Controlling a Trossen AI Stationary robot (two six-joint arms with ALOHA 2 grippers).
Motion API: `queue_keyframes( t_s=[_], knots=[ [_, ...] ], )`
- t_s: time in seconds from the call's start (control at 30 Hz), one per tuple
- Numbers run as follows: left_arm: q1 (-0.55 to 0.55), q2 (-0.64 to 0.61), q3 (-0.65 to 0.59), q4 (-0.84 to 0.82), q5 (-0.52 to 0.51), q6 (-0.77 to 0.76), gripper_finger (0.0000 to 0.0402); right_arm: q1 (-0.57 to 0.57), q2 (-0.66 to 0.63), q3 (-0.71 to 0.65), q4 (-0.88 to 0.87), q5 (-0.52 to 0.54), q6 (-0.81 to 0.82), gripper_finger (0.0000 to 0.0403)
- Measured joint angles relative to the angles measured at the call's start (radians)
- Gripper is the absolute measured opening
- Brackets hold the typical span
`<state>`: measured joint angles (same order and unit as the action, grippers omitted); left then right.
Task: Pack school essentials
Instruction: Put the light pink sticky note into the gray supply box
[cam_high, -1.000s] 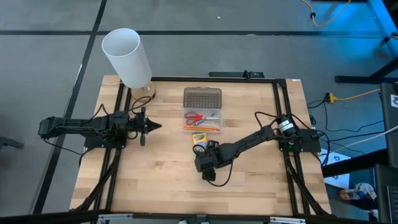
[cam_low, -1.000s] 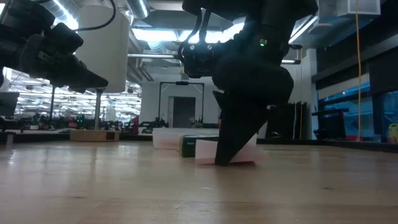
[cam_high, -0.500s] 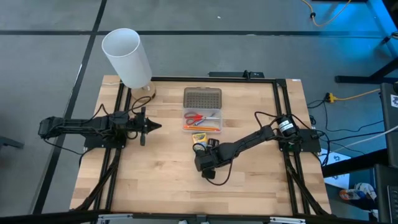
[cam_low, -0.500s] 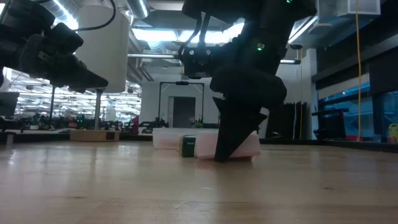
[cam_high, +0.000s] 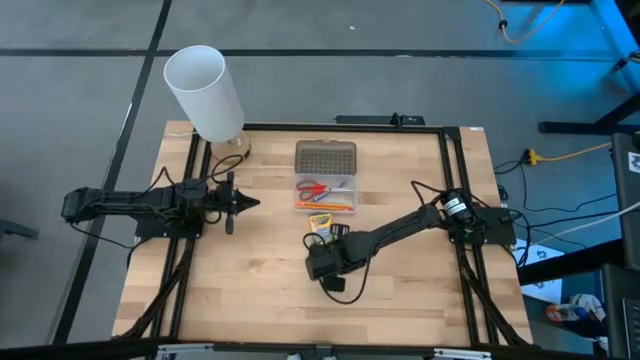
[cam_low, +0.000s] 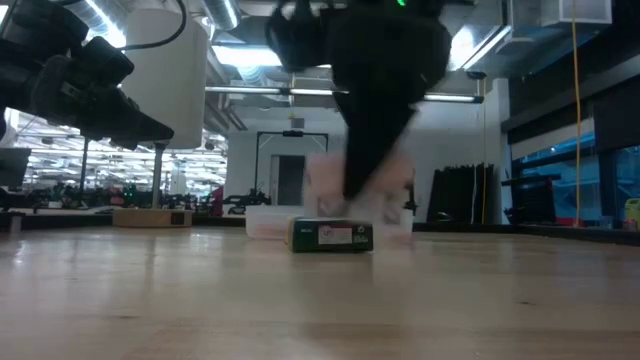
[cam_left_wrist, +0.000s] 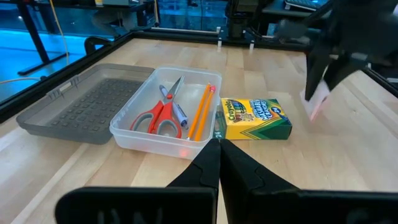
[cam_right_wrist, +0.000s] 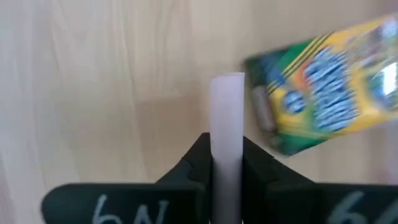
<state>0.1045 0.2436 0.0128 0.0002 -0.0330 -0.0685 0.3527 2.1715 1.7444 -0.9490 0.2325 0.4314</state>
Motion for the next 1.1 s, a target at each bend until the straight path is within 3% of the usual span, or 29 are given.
queue_keyframes(
  t_s=[0.13,0.43,0.6,0.9,1.1],
  knots=[
    [0.0,0.0,0.0,0.0,0.0,0.0,0.0,-0.015,-0.001,0.09,-0.082,0.037,-0.052,0.0042],
    [0.0,0.0,0.0,0.0,0.0,0.0,0.0,-0.139,-0.006,0.231,-0.182,0.289,-0.183,0.0042],
    [0.0,0.0,0.0,0.0,0.0,0.0,0.0,-0.245,-0.006,0.178,-0.158,0.291,-0.221,0.0042],
    [0.0,0.0,0.0,0.0,0.0,0.0,0.0,-0.39,-0.006,-0.003,0.037,0.253,-0.227,0.0045],
    [0.0,0.0,0.0,0.0,0.0,0.0,0.0,-0.405,-0.006,-0.029,0.069,0.252,-0.227,0.0085]
  ],
)
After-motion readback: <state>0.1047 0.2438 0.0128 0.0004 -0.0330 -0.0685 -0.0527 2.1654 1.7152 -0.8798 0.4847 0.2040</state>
